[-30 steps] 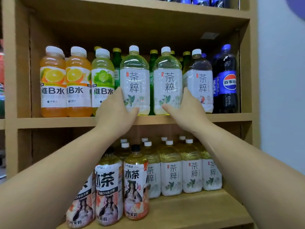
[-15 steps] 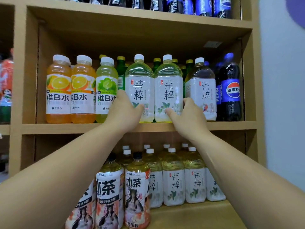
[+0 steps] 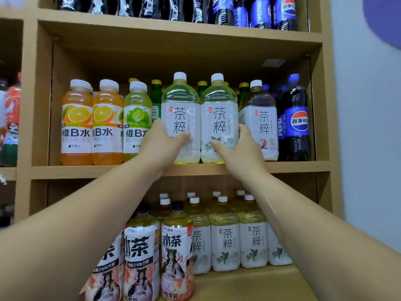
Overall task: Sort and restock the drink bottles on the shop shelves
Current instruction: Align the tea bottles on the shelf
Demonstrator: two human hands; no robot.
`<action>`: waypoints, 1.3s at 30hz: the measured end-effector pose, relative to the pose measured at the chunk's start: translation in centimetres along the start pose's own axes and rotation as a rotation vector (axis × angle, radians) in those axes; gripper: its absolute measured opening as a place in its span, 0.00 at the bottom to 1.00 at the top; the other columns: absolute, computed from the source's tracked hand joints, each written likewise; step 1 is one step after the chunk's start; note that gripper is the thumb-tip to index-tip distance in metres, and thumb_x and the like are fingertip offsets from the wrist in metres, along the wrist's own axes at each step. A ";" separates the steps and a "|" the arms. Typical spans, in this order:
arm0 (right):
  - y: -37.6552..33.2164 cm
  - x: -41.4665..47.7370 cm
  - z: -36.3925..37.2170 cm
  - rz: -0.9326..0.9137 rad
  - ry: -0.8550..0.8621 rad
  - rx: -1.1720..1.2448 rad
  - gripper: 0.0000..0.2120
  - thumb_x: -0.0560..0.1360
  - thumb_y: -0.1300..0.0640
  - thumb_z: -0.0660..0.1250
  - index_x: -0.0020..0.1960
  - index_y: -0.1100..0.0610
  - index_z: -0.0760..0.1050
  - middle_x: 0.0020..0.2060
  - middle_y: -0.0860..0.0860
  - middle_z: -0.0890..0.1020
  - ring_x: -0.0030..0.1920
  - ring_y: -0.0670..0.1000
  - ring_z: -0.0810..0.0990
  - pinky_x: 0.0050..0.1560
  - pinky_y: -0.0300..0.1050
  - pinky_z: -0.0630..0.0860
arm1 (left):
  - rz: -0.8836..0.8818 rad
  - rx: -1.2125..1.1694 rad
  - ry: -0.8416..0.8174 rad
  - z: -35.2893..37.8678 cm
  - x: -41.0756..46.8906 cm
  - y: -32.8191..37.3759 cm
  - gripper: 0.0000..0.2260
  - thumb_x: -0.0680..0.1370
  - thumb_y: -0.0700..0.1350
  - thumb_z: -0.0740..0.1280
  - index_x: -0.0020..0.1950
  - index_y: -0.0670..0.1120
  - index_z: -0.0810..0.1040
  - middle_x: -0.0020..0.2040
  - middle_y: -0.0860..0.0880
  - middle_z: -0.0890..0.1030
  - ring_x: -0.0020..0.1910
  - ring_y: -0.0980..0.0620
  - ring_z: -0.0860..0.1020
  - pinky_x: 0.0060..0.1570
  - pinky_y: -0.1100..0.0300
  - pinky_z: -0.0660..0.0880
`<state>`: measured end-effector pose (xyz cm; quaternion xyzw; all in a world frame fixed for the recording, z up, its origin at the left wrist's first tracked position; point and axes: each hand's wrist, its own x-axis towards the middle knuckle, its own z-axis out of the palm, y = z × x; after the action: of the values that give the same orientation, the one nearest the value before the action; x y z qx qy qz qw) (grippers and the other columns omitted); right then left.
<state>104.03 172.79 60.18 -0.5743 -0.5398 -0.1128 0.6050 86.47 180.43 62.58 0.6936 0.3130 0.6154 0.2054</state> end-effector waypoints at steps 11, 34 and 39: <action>-0.4 -1.5 -1.0 -0.053 0.049 0.248 0.32 0.73 0.48 0.77 0.73 0.46 0.68 0.59 0.41 0.82 0.57 0.42 0.81 0.61 0.52 0.80 | 0.110 -0.231 -0.053 -1.2 -2.7 0.9 0.26 0.78 0.49 0.74 0.72 0.56 0.69 0.61 0.60 0.80 0.59 0.60 0.79 0.55 0.57 0.79; 3.1 -8.9 -8.9 -0.032 0.011 0.450 0.38 0.69 0.54 0.82 0.74 0.44 0.69 0.59 0.46 0.84 0.58 0.46 0.84 0.52 0.51 0.85 | 0.254 -0.435 -0.228 0.8 -12.0 3.3 0.29 0.78 0.41 0.73 0.76 0.56 0.66 0.64 0.57 0.81 0.62 0.59 0.81 0.56 0.54 0.82; 6.6 -12.1 -10.1 0.039 -0.023 0.479 0.40 0.69 0.63 0.81 0.74 0.47 0.68 0.59 0.47 0.85 0.58 0.47 0.84 0.52 0.50 0.84 | 0.216 -0.417 -0.289 3.0 -15.3 2.0 0.31 0.77 0.41 0.74 0.77 0.54 0.65 0.64 0.57 0.81 0.62 0.60 0.80 0.58 0.55 0.81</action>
<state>109.60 160.71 49.35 -0.4259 -0.5466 0.0369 0.7200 89.08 168.80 52.30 0.7463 0.0713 0.5796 0.3194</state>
